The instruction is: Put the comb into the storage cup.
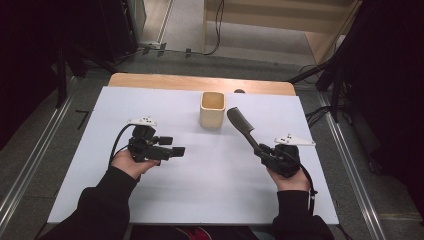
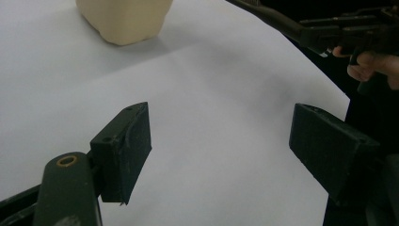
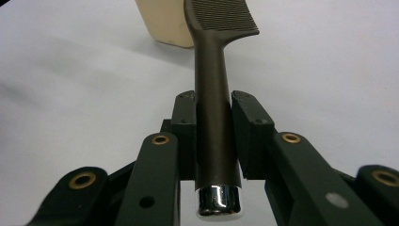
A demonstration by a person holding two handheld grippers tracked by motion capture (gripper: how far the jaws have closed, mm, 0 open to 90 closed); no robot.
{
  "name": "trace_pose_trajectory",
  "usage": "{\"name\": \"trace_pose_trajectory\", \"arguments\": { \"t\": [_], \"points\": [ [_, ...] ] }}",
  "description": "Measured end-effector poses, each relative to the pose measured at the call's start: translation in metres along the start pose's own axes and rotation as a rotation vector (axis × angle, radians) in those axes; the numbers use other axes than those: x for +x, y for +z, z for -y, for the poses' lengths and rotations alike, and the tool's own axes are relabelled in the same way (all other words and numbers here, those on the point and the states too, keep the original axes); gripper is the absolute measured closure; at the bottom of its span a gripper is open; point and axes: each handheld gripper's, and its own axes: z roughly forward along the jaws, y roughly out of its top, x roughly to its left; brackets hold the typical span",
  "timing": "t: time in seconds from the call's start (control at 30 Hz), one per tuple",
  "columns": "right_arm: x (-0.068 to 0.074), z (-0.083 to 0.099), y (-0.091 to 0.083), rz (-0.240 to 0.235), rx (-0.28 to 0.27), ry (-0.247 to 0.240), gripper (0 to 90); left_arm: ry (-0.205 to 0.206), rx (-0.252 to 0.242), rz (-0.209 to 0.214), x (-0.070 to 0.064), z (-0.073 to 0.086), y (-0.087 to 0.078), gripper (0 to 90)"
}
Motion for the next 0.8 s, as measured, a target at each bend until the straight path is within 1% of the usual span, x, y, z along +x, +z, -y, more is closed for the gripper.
{"name": "trace_pose_trajectory", "arguments": {
  "t": [0.1,0.27,0.33,0.4,0.53,0.6,0.63,0.7,0.73,0.8],
  "points": [
    [0.004,0.0,0.002,0.015,0.0,-0.005,70.4,0.017,0.005,0.004,-0.004,-0.006,0.004,21.8],
    [0.006,0.0,0.002,0.021,-0.022,0.01,70.3,0.023,0.004,0.025,-0.008,-0.013,0.01,21.9],
    [0.01,0.0,0.003,0.04,-0.028,0.001,70.3,0.025,0.012,0.025,-0.009,-0.016,0.013,22.1],
    [0.012,0.001,0.003,0.049,-0.045,0.012,70.3,0.024,0.013,0.029,-0.01,-0.018,0.015,22.1],
    [0.019,0.002,0.005,0.078,-0.072,0.009,70.4,0.033,0.015,0.027,-0.013,-0.023,0.018,22.2],
    [0.024,0.003,0.006,0.092,-0.089,0.004,70.3,0.034,0.013,0.043,-0.015,-0.026,0.02,22.4],
    [0.026,0.004,0.007,0.093,-0.099,0.003,70.3,0.039,0.015,0.045,-0.016,-0.027,0.021,23.3],
    [0.029,0.005,0.007,0.104,-0.118,0.011,70.3,0.048,0.026,0.039,-0.018,-0.03,0.023,23.2],
    [0.03,0.006,0.007,0.103,-0.126,0.014,70.3,0.046,0.024,0.041,-0.02,-0.031,0.024,23.2],
    [0.031,0.009,0.007,0.105,-0.137,0.032,70.3,0.05,0.031,0.04,-0.021,-0.034,0.026,23.2]
  ]
}}
